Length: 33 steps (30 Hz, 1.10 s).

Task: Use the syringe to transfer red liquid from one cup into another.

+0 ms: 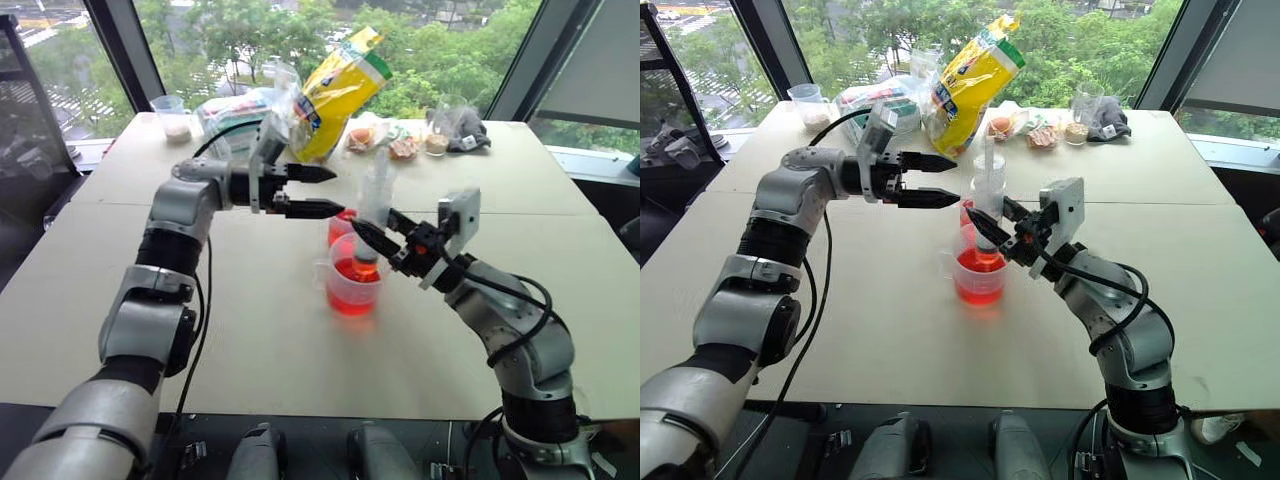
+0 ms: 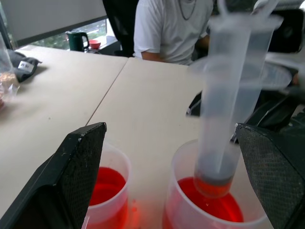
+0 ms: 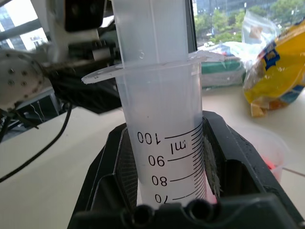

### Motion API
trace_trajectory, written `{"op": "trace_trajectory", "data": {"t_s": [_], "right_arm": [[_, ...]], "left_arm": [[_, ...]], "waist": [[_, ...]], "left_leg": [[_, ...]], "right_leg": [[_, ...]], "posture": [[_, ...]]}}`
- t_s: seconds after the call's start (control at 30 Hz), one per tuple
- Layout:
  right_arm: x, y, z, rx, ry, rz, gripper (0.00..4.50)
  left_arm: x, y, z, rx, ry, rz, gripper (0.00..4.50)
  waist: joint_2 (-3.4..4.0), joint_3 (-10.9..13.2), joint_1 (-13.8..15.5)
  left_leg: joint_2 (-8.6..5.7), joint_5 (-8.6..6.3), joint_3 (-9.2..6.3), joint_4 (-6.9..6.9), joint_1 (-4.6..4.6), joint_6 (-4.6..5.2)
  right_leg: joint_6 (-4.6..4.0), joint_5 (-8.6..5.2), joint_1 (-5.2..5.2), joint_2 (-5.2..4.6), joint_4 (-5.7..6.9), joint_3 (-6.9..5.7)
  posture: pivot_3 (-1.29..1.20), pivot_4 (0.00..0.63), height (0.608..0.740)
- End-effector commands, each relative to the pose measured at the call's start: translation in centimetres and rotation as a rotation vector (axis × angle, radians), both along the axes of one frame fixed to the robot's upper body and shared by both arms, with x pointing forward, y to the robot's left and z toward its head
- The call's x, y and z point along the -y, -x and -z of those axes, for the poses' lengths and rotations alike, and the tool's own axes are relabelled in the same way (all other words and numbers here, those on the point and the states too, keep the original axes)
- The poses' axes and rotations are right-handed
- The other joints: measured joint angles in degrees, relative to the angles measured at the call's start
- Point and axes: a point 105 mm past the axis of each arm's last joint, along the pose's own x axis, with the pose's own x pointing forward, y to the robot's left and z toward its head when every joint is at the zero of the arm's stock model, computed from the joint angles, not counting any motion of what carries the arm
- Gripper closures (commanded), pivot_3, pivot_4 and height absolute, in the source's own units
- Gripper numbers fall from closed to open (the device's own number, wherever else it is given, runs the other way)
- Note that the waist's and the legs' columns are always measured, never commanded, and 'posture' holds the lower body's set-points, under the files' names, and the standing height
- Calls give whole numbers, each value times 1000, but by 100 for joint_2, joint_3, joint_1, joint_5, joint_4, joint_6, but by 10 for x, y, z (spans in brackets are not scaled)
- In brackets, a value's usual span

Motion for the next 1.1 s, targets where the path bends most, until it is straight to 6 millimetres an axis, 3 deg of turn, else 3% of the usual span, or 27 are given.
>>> {"op": "trace_trajectory", "data": {"t_s": [0.03,0.3,0.43,0.5,0.63,0.73,0.87,1.1], "right_arm": [[-1,8,-18,51,-44,-25,2971],[8,-6,-60,85,-104,-55,2971],[20,-44,-89,113,-119,-29,2971],[25,-67,-93,103,-136,-10,2971],[22,-102,-81,76,-126,10,2971],[15,-115,-63,52,-106,10,2971],[10,-120,-50,34,-104,-3,2971],[6,-120,-40,25,-91,-9,2971]], "left_arm": [[-16,-4,-11,30,0,-62,66],[-41,-8,-20,29,28,-163,66],[-45,-3,-18,37,21,-170,66],[-45,-1,-19,42,25,-171,66],[-40,2,-26,59,43,-170,66],[-36,2,-37,89,71,-175,66],[-27,-1,-55,123,102,-160,66],[9,-9,-100,158,194,-88,66]], "waist": [[0,0,8],[0,0,9],[1,0,1],[1,0,-13],[1,0,-9],[2,1,-2],[5,3,4],[5,3,-3]], "left_leg": [[0,0,0,0,0,0],[-1,0,3,2,0,0],[0,0,7,0,1,0],[0,0,11,1,1,0],[1,0,24,-3,0,0],[1,0,27,-7,-1,0],[1,1,32,-4,-20,-1],[-2,1,33,1,-23,-2]], "right_leg": [[0,0,0,0,0,-1],[0,0,1,-5,1,0],[0,0,0,-5,2,0],[0,0,-3,-5,4,2],[0,0,-4,-2,3,1],[0,0,-4,-3,-3,1],[1,1,-18,-8,-5,1],[1,1,-18,-9,-6,0]], "posture": [[0,150,740],[0,150,740],[0,150,740],[0,150,740],[0,150,740],[0,150,740],[0,150,740],[0,150,740]]}}
